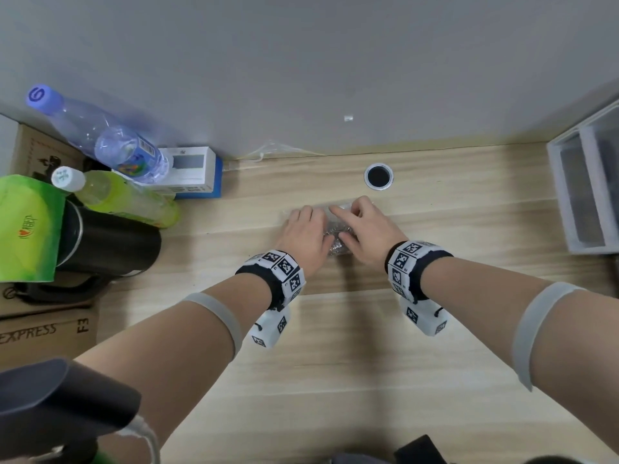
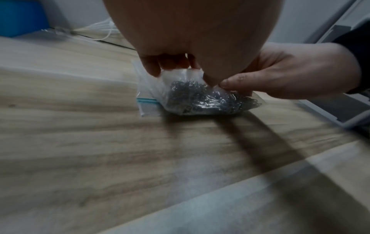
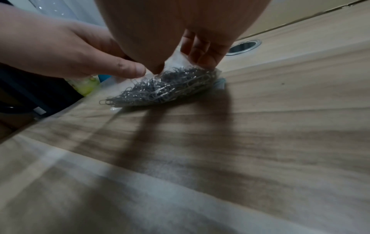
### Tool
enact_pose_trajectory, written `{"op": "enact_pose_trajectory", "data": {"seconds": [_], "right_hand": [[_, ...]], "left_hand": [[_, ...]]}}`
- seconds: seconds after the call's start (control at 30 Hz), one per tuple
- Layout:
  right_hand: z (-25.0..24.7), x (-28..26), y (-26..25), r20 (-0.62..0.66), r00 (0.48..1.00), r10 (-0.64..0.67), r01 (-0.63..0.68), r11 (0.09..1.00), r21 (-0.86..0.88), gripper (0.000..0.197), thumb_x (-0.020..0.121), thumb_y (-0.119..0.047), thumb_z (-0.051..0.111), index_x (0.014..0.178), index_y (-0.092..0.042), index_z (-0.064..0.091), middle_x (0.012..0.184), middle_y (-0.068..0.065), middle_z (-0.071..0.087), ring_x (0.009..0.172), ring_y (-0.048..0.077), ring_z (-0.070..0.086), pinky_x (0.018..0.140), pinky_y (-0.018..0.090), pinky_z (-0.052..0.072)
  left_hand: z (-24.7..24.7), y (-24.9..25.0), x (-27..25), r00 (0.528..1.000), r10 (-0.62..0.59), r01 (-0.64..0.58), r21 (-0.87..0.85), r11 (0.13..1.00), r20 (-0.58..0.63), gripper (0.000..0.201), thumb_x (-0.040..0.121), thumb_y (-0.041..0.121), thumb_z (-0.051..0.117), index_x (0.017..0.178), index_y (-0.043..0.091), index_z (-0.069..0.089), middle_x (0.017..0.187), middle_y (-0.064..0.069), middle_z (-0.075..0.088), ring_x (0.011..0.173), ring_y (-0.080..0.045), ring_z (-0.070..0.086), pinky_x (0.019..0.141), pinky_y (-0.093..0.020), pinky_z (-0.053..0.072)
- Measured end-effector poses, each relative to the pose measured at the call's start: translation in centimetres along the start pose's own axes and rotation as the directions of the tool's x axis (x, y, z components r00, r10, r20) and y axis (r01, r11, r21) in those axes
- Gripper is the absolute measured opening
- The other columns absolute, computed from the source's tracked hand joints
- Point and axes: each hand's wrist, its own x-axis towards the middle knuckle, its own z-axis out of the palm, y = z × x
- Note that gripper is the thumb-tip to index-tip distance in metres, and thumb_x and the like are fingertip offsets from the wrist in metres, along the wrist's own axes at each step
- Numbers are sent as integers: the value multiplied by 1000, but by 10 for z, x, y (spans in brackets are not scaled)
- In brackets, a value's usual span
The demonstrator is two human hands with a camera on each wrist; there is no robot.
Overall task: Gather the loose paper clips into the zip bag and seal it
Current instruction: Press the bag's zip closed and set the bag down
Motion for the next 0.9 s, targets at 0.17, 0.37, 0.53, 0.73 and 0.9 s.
{"op": "enact_pose_trajectory", "data": {"seconds": [0.17,0.37,0.53,0.73,0.9], "right_hand": [[3,5,4,12,1000,-24,24,999,26,55,89,-27,59,142,-23,43,110,8,41,95,25,49,79,43,52],[3,6,4,57,998,-4,6,1000,-25,57,92,-29,56,145,-22,39,109,8,39,95,25,44,77,42,52],[2,4,0,83,996,19,-14,998,-66,57,94,-29,54,147,-22,36,108,7,37,97,23,41,78,42,51],[4,-4,-3,109,994,25,-13,993,-113,55,96,-29,52,147,-22,33,110,6,36,100,22,40,83,39,48],[3,-9,-6,138,990,25,-5,990,-144,53,97,-30,49,146,-22,32,115,7,37,107,24,40,86,38,47]], "left_hand": [[4,0,5,1000,1,-1,26,1000,18,31,91,34,55,111,10,50,114,-10,51,107,-30,46,94,-41,40],[7,2,8,999,-6,2,79,997,54,38,93,36,53,120,10,47,119,-10,50,111,-29,45,96,-39,39],[7,6,9,996,-12,4,97,995,85,39,95,36,51,125,11,44,123,-9,48,114,-28,44,96,-37,38],[11,10,3,996,-21,11,112,994,87,38,95,36,52,124,13,45,125,-8,48,118,-27,42,98,-36,35],[14,10,-1,994,-30,17,120,993,103,38,96,38,50,126,14,44,124,-7,48,117,-27,43,100,-36,36]]}}
